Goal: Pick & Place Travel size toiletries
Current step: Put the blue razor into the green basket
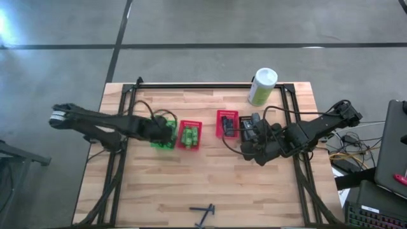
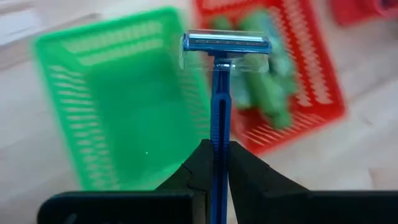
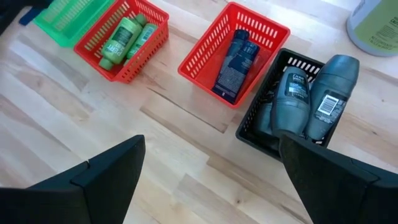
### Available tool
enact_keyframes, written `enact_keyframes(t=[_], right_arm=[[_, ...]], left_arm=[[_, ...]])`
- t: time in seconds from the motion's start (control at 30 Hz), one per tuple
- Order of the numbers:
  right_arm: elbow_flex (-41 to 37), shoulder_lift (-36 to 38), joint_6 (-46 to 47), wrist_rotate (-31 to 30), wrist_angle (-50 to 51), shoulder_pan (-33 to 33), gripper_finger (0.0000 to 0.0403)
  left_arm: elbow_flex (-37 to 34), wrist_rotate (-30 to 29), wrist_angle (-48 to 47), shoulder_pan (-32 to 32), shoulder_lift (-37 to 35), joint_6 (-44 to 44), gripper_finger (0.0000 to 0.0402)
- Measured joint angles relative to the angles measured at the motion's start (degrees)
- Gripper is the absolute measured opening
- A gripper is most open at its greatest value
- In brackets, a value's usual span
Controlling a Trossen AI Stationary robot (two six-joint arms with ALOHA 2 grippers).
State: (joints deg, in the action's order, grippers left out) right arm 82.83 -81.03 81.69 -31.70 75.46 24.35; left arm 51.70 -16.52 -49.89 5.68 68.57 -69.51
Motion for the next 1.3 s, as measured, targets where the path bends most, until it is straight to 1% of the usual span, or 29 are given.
enact_keyframes(t=[0.07, 0.2, 0.27, 0.37, 0.43, 0.57, 0.67, 0.73, 0.83, 1.0, 1.1, 1.2, 1.3], right_arm=[[0.00, 0.00, 0.47, -0.03, 0.00, -0.01, 0.0368], [0.00, 0.04, 0.73, -0.26, 0.00, -0.01, 0.0368], [0.00, 0.04, 0.92, -0.27, -0.03, 0.00, 0.0368], [0.00, 0.04, 2.03, -0.29, -0.02, -0.01, 0.0368], [0.00, 0.04, 2.28, -0.28, 0.00, 0.00, 0.0368], [0.00, 0.04, 2.36, -0.27, 0.07, -0.01, 0.0368], [0.00, 0.04, 2.36, -0.29, 0.09, -0.01, 0.0368], [0.00, 0.04, 2.36, -0.29, 0.12, -0.01, 0.0368], [0.00, 0.04, 2.36, -0.27, 0.17, -0.01, 0.0368], [0.00, 0.04, 2.36, -0.26, 0.17, -0.01, 0.0368], [0.00, 0.04, 2.56, -0.18, 0.15, -0.01, 0.0368], [-0.01, 0.04, 3.73, -0.16, 0.15, -0.01, 0.0368], [-0.01, 0.04, 3.72, -0.08, 0.15, 0.00, 0.0368]], left_arm=[[-2.63, 0.27, 0.24, -3.12, -2.14, 0.43, 0.0037], [-7.22, 3.72, 3.34, -9.14, -3.83, 3.11, 0.0037], [-8.86, 5.16, 5.44, -10.92, -3.86, 3.63, 0.0037], [-10.73, 5.21, 5.84, -11.39, -3.44, 1.97, 0.0049], [-11.34, 5.23, 5.79, -11.42, -3.28, 1.13, 0.0071], [-11.23, 5.66, 5.72, -11.42, -3.40, 0.40, 0.0137], [-9.61, 5.57, 5.81, -11.42, -4.03, 1.57, 0.0187], [-7.77, 5.29, 5.79, -11.14, -4.63, 3.23, 0.0213], [-3.89, 5.12, 6.42, -9.24, -5.34, 6.93, 0.0236], [2.45, 4.56, 9.94, -2.56, -5.14, 16.29, 0.0241], [4.08, 4.54, 14.66, 2.22, -4.83, 22.67, 0.0239], [4.31, 4.57, 21.39, 6.47, -4.27, 27.75, 0.0239], [4.31, 4.87, 25.81, 9.21, -2.46, 31.45, 0.0239]])
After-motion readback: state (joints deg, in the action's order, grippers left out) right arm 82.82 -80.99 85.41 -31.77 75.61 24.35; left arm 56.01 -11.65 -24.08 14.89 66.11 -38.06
